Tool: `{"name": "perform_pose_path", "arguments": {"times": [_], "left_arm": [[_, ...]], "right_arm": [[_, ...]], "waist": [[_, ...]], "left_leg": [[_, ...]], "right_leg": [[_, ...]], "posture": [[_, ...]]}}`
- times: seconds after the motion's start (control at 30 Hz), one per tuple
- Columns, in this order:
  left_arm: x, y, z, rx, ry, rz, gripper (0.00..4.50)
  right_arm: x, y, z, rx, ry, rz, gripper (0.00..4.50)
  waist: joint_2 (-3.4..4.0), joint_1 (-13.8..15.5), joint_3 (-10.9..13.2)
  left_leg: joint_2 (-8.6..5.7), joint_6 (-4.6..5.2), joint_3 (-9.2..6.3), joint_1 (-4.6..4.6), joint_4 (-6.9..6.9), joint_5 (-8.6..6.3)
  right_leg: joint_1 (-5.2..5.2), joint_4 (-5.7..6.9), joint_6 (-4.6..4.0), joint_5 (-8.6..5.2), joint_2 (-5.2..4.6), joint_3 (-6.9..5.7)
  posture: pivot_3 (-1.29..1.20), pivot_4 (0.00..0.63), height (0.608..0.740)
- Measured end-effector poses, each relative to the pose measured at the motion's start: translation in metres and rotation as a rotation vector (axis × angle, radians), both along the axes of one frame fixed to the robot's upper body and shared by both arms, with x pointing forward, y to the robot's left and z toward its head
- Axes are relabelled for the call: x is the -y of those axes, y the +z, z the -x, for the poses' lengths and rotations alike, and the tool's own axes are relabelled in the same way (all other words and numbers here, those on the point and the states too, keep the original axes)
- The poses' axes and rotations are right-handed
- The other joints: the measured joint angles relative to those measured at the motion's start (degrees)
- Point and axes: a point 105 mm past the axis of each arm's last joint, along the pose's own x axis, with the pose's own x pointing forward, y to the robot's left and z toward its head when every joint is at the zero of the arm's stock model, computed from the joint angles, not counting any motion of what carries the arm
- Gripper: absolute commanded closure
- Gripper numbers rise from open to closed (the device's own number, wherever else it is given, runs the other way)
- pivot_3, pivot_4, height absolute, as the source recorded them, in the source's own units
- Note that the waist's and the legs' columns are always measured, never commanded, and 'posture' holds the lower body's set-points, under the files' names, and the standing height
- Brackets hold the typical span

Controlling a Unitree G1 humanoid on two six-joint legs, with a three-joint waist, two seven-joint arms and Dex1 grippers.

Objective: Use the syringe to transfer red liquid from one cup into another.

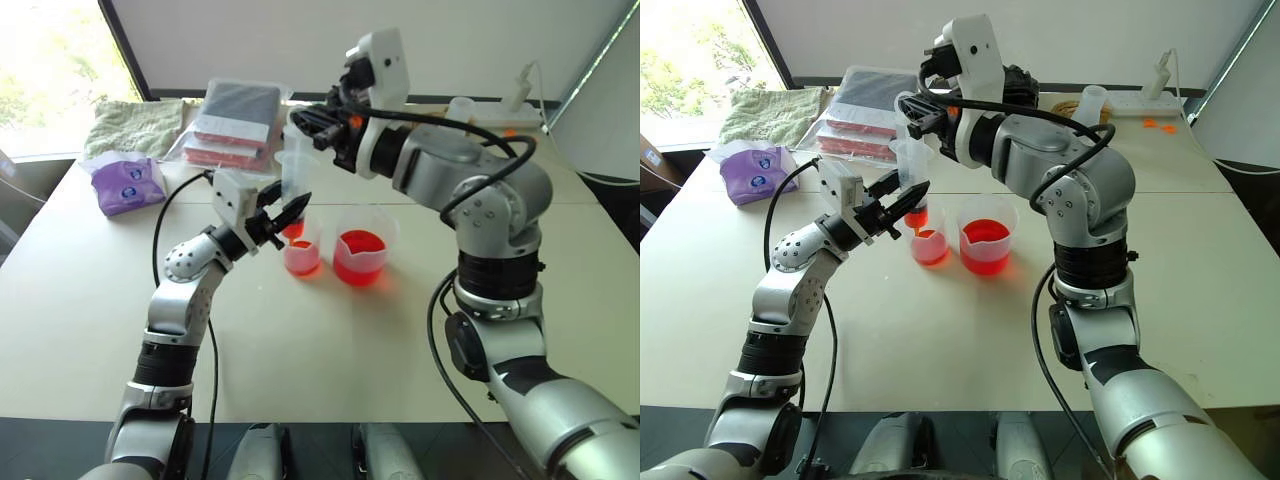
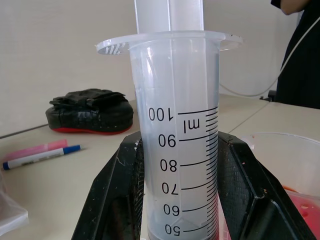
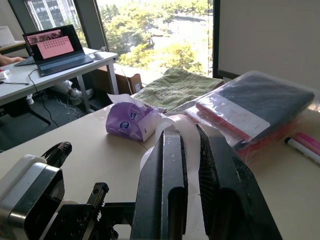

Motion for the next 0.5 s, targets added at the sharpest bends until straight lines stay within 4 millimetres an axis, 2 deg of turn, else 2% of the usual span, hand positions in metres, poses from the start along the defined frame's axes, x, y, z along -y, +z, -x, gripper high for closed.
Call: {"name": "perform_pose_path", "arguments": {"times": [0.5], "left_arm": [[0.006,-0.002,0.002,-0.004,-0.038,-0.004,2.99]], "right_arm": [[0.006,-0.002,0.012,0.030,0.066,0.093,4.49]], "waist": [[0.00,0.0,0.0]], "left_leg": [[0.00,0.00,0.00,0.00,-0.03,0.00]], "right_leg": [[-0.01,-0.02,0.00,0.00,-0.01,0.00]], "posture": [[0.00,0.150,0.740]]}}
